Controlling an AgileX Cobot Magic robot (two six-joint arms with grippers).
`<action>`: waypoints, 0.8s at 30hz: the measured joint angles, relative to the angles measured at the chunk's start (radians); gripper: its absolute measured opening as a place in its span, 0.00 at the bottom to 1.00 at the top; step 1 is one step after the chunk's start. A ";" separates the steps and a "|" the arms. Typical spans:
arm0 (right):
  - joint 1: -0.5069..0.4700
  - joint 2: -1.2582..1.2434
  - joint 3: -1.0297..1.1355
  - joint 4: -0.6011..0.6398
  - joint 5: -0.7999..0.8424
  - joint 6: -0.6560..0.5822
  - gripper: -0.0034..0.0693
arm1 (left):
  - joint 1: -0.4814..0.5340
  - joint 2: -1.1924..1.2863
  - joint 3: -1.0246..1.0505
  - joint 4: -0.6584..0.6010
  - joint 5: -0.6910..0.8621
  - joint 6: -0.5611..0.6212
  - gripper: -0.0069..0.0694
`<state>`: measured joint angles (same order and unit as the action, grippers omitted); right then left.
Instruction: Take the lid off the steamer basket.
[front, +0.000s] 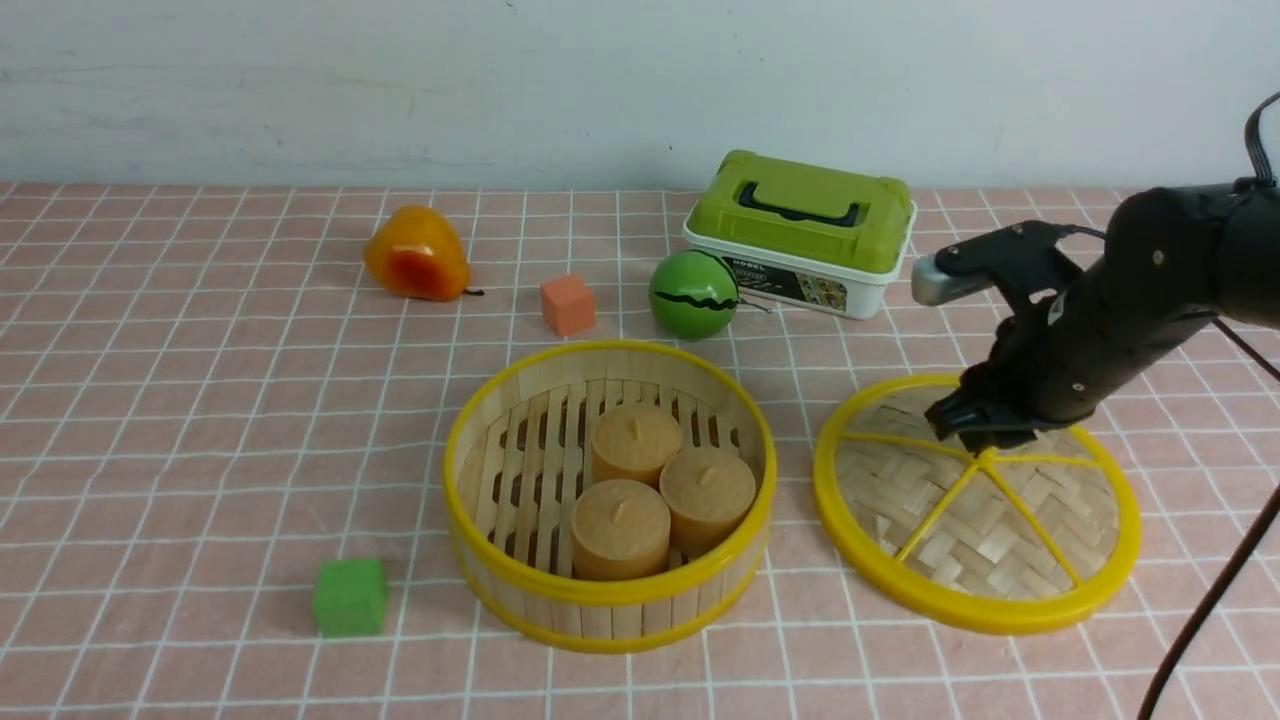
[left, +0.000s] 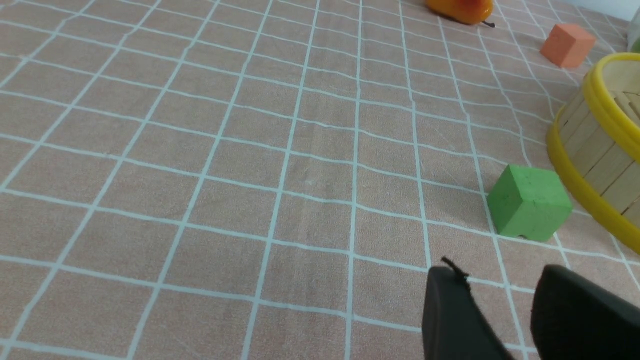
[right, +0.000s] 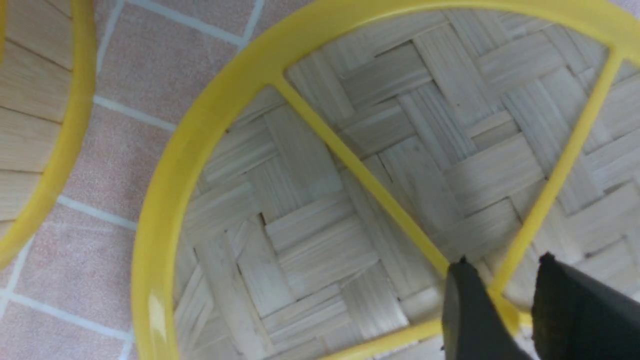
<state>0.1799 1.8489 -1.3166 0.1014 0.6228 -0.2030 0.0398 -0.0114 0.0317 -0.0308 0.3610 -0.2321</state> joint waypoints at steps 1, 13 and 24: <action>0.000 -0.024 0.000 0.000 0.016 0.004 0.42 | 0.000 0.000 0.000 0.000 0.000 0.000 0.40; 0.000 -0.494 0.013 0.005 0.139 0.011 0.48 | 0.000 0.000 0.000 0.000 0.000 0.000 0.40; 0.000 -0.927 0.343 0.107 0.081 0.011 0.06 | 0.000 0.000 0.000 0.000 0.000 0.000 0.40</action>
<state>0.1799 0.9221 -0.9732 0.2083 0.7038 -0.1919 0.0398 -0.0114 0.0317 -0.0308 0.3610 -0.2321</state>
